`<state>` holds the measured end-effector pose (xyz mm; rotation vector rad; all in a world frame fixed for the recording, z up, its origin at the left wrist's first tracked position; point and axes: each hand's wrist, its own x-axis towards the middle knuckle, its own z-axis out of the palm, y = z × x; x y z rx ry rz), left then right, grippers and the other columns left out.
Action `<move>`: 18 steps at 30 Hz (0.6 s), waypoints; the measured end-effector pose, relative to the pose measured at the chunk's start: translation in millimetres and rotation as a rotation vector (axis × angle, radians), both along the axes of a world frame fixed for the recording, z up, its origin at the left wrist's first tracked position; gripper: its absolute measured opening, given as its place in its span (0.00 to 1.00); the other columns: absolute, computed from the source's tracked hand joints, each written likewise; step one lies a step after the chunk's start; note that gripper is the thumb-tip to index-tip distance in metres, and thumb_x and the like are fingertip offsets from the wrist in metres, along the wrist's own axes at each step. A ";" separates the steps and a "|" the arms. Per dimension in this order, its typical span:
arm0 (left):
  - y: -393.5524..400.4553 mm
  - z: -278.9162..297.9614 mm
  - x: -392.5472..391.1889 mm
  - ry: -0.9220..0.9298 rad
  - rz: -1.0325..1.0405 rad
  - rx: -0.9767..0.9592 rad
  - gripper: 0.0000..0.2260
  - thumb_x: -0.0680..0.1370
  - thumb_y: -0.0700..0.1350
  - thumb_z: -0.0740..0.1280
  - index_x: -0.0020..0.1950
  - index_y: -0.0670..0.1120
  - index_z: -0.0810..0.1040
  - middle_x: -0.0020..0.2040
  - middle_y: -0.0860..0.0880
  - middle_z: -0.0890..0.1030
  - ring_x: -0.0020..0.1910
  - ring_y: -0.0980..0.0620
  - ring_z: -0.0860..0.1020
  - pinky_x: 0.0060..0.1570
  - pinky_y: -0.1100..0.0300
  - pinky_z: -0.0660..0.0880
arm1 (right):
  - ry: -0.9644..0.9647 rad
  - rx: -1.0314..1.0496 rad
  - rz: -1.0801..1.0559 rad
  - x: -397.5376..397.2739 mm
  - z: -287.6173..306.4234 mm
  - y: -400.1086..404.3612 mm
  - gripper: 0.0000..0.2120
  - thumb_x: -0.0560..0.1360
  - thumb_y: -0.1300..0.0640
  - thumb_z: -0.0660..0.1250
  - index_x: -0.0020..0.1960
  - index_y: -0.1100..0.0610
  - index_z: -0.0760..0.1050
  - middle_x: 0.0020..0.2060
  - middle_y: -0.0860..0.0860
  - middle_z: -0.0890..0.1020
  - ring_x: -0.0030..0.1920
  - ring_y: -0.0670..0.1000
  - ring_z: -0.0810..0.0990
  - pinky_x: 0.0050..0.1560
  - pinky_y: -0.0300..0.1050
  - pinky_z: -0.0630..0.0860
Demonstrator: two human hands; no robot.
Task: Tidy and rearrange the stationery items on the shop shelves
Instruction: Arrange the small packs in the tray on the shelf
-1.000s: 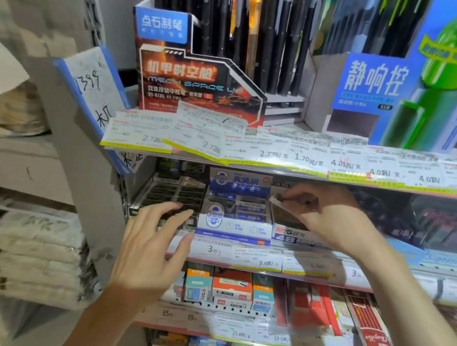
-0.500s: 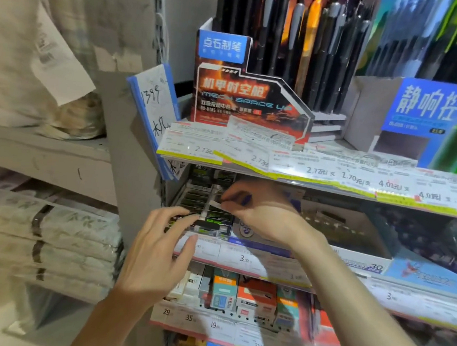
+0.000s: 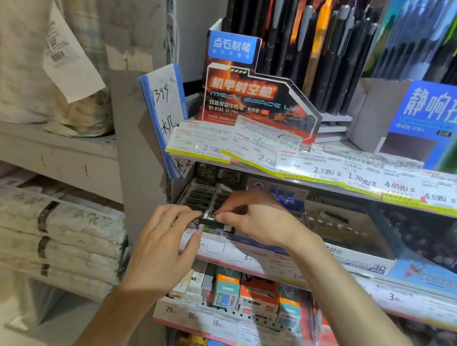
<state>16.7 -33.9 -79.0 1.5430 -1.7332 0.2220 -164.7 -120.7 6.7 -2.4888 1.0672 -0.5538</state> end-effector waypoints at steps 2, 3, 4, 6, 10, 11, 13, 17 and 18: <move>-0.1 -0.4 -0.3 -0.006 0.001 -0.002 0.20 0.79 0.53 0.58 0.64 0.46 0.77 0.60 0.51 0.76 0.63 0.53 0.70 0.63 0.58 0.68 | -0.008 0.006 0.002 -3.3 -1.6 2.1 0.09 0.77 0.50 0.70 0.51 0.53 0.86 0.47 0.46 0.86 0.46 0.45 0.82 0.49 0.44 0.79; -0.4 -0.7 -0.5 -0.006 -0.001 -0.004 0.20 0.79 0.53 0.58 0.64 0.45 0.77 0.60 0.51 0.76 0.63 0.53 0.70 0.63 0.59 0.67 | -0.008 0.001 0.004 -4.2 -1.9 3.5 0.09 0.78 0.51 0.69 0.51 0.54 0.86 0.48 0.46 0.85 0.46 0.46 0.82 0.50 0.44 0.79; -0.6 -1.1 -1.0 -0.004 -0.004 -0.006 0.19 0.79 0.53 0.58 0.64 0.45 0.78 0.60 0.51 0.76 0.63 0.53 0.70 0.63 0.59 0.67 | -0.008 -0.009 0.008 -4.9 -2.5 4.8 0.09 0.78 0.51 0.69 0.52 0.54 0.86 0.49 0.46 0.85 0.47 0.46 0.82 0.51 0.44 0.79; -1.2 -1.8 -2.3 0.001 0.003 -0.011 0.19 0.79 0.53 0.59 0.64 0.45 0.78 0.60 0.51 0.77 0.63 0.52 0.70 0.63 0.56 0.68 | 0.003 -0.036 0.021 -5.1 -3.0 7.7 0.10 0.78 0.51 0.69 0.53 0.54 0.85 0.50 0.47 0.85 0.48 0.46 0.82 0.52 0.44 0.79; -3.0 -2.6 -5.7 0.012 0.024 -0.026 0.19 0.79 0.53 0.59 0.63 0.44 0.78 0.58 0.50 0.77 0.62 0.50 0.71 0.61 0.56 0.68 | 0.044 -0.068 0.034 -4.8 -3.2 10.1 0.11 0.79 0.51 0.68 0.55 0.54 0.85 0.53 0.47 0.85 0.51 0.47 0.82 0.55 0.47 0.79; -3.3 -2.8 -6.5 0.013 0.026 -0.032 0.19 0.78 0.53 0.59 0.63 0.44 0.78 0.58 0.49 0.77 0.61 0.50 0.71 0.61 0.57 0.67 | 0.056 -0.071 0.037 -5.6 -2.9 10.0 0.12 0.79 0.50 0.68 0.57 0.53 0.84 0.55 0.46 0.84 0.52 0.47 0.82 0.56 0.47 0.79; -3.9 -3.4 -7.5 0.012 0.033 -0.035 0.19 0.78 0.52 0.59 0.63 0.44 0.78 0.58 0.49 0.77 0.61 0.50 0.70 0.61 0.58 0.67 | 0.071 -0.061 0.020 -9.8 -0.4 10.1 0.15 0.79 0.47 0.66 0.63 0.49 0.81 0.59 0.46 0.83 0.55 0.47 0.81 0.58 0.46 0.78; -4.6 -3.7 -9.3 0.021 0.055 -0.026 0.19 0.78 0.53 0.59 0.63 0.45 0.78 0.58 0.50 0.76 0.61 0.51 0.70 0.61 0.56 0.68 | 0.008 -0.068 -0.069 -29.8 7.7 7.5 0.17 0.79 0.47 0.65 0.68 0.45 0.75 0.61 0.46 0.80 0.58 0.47 0.79 0.60 0.48 0.77; -4.7 -4.0 -10.0 0.022 0.058 -0.028 0.19 0.78 0.53 0.59 0.63 0.45 0.77 0.58 0.50 0.76 0.61 0.51 0.69 0.60 0.56 0.68 | 0.008 -0.071 -0.088 -36.5 9.9 6.2 0.16 0.79 0.49 0.65 0.67 0.46 0.76 0.60 0.46 0.80 0.58 0.47 0.79 0.60 0.47 0.77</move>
